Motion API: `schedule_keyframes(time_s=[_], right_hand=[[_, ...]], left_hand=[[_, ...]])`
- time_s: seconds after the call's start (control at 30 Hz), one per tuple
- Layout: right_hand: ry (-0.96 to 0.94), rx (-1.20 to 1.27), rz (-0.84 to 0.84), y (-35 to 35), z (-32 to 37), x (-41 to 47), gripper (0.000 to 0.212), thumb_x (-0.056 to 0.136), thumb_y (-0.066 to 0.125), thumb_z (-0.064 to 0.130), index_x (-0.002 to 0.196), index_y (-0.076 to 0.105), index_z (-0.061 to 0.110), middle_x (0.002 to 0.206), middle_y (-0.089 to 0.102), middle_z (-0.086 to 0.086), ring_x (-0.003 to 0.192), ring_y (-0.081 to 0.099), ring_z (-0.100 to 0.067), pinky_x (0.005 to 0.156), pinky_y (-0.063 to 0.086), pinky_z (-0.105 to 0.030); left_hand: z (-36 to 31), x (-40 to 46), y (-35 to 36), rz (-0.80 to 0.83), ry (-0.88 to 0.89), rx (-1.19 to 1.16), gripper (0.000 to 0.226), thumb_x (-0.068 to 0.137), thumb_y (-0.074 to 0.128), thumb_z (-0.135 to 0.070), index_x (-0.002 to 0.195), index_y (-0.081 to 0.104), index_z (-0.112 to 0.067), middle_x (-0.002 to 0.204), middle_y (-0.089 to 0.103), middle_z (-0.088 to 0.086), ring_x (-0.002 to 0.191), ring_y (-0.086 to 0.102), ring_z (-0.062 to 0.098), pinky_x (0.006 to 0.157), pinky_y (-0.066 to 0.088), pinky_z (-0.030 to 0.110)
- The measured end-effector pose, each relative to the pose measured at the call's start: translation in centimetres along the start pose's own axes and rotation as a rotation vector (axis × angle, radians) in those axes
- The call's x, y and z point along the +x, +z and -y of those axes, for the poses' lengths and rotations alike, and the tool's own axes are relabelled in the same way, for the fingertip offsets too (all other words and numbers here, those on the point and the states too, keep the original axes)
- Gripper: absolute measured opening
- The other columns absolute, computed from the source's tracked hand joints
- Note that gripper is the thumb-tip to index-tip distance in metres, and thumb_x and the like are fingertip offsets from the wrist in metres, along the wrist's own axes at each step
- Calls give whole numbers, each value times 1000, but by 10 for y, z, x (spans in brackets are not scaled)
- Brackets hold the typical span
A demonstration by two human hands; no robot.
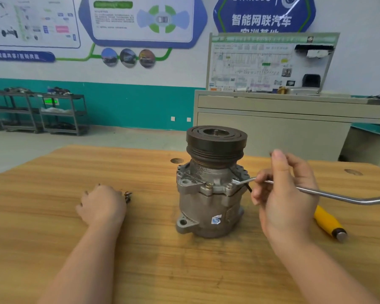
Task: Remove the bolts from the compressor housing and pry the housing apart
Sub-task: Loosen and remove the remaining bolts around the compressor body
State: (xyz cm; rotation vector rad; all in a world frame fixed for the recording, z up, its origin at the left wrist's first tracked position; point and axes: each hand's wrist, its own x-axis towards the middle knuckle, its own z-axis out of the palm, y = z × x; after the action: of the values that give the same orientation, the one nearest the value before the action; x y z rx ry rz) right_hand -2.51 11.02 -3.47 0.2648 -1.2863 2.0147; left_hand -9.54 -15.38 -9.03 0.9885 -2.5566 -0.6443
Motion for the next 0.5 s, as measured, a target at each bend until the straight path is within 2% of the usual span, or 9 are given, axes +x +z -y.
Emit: schedule_keyframes(time_s=[0.17, 0.23, 0.3, 0.37, 0.43, 0.5], right_hand=[[15, 30, 26, 1, -3, -4, 29, 84, 65, 49, 66, 66, 26, 55, 59, -1, 37, 51, -15, 36, 37, -21], [-7, 39, 45, 1, -4, -6, 39, 77, 68, 61, 66, 65, 24, 56, 59, -1, 37, 51, -16, 38, 38, -21], [-24, 51, 71, 1, -3, -7, 44, 71, 68, 67, 66, 64, 23, 57, 59, -1, 38, 51, -16, 38, 38, -21], [-20, 50, 81, 0, -3, -9, 46, 69, 68, 68, 66, 64, 23, 58, 58, -2, 39, 51, -16, 39, 39, -21], [-8, 42, 89, 1, -4, -10, 48, 67, 69, 70, 66, 64, 22, 58, 58, -2, 39, 51, -17, 39, 39, -21], [-10, 40, 93, 0, -6, -9, 51, 67, 69, 71, 67, 64, 20, 58, 57, -3, 40, 51, -18, 40, 39, -22]], left_hand=[[6, 4, 5, -22, 6, 39, 28, 100, 50, -24, 111, 69, -7, 121, 64, 17, 119, 54, 35, 102, 41, 41], [1, 3, 5, -90, 120, -6, 28, 98, 50, -19, 115, 71, -9, 126, 62, 18, 120, 53, 37, 102, 41, 42], [-14, 7, 6, -119, 361, -104, 36, 100, 46, -18, 131, 63, -13, 145, 51, 15, 131, 46, 35, 108, 39, 42], [-39, 16, 10, 99, 642, -37, 44, 105, 39, -26, 148, 45, -22, 162, 27, 6, 147, 28, 29, 118, 29, 44], [-63, 25, 17, 401, 772, 163, 47, 107, 33, -33, 154, 32, -25, 166, 8, 1, 151, 18, 26, 121, 21, 46], [-75, 32, 29, 579, 780, 321, 47, 107, 32, -32, 152, 35, -20, 165, 15, 4, 147, 29, 28, 119, 27, 44]])
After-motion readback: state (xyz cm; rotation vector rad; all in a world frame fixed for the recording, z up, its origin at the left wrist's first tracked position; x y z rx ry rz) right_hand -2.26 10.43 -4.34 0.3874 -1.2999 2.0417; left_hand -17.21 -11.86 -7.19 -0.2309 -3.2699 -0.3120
